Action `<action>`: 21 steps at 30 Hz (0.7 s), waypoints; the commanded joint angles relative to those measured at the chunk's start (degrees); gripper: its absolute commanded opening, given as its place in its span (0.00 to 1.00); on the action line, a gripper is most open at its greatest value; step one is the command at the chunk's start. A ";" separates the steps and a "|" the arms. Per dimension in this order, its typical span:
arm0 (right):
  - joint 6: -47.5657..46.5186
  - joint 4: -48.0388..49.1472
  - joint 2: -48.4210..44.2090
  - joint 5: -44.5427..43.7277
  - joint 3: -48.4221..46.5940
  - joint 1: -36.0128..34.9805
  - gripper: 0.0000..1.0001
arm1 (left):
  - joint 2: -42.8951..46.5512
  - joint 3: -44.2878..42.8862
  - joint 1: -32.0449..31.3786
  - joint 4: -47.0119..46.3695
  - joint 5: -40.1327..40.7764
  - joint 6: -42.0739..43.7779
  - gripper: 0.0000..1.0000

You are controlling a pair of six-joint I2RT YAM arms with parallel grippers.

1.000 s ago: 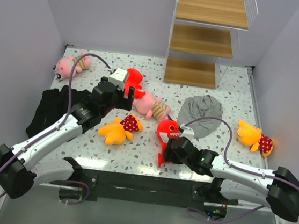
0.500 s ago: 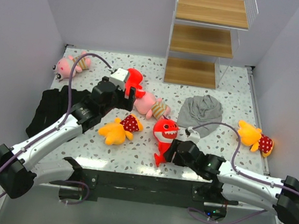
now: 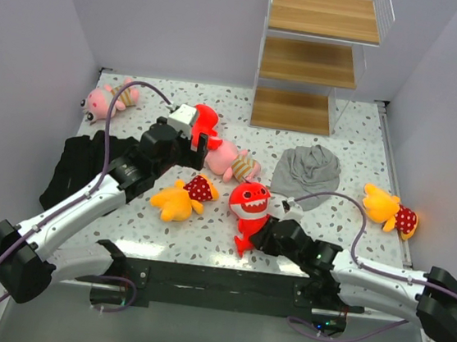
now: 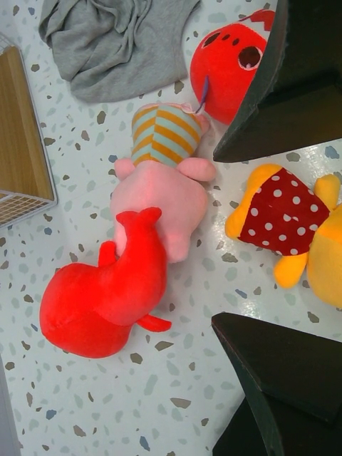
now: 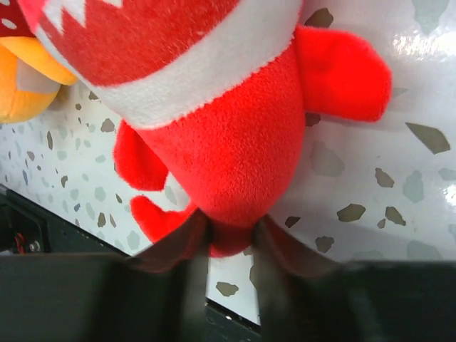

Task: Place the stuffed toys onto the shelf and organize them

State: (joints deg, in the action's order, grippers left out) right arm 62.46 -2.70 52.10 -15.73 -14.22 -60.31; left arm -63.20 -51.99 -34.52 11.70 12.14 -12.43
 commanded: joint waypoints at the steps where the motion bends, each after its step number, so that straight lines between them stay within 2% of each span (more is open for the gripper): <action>1: -1.02 -4.32 -3.92 -3.25 -2.65 0.02 0.17 | 0.27 -1.89 0.16 -1.51 0.34 0.12 0.92; 2: -1.02 -7.64 -4.63 -3.69 -4.22 0.02 0.07 | 0.18 -1.89 0.16 -1.51 0.43 0.03 0.92; 4: -0.76 -11.26 -7.34 -5.19 -6.16 -0.07 0.00 | 0.18 -1.89 0.24 -1.42 0.34 -0.05 0.92; 8: -0.67 -22.05 -9.82 -7.65 -13.44 -0.15 0.00 | 0.18 -1.98 0.16 -1.51 0.34 0.03 0.92; 14: -3.47 -31.64 -8.51 -11.42 -25.48 -0.24 0.00 | 0.27 -1.98 0.16 -1.33 1.22 0.12 0.92; 17: -8.65 -35.60 -6.66 -14.67 -32.94 -0.16 0.00 | 0.27 -1.89 0.16 -1.16 1.92 -0.05 0.92; 19: -15.06 -36.32 -4.82 -16.43 -36.91 -0.07 0.00 | 0.18 -1.89 0.16 -1.16 2.18 -0.14 0.92; 21: -21.81 -39.04 -0.80 -19.50 -45.25 -0.07 0.00 | 0.18 -1.98 0.16 -1.16 2.27 -0.23 0.92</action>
State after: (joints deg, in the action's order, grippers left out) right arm 53.84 -36.60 46.70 -26.79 -46.96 -60.36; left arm -63.20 -51.99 -34.52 11.73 12.88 -12.45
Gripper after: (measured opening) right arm 0.030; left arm 0.919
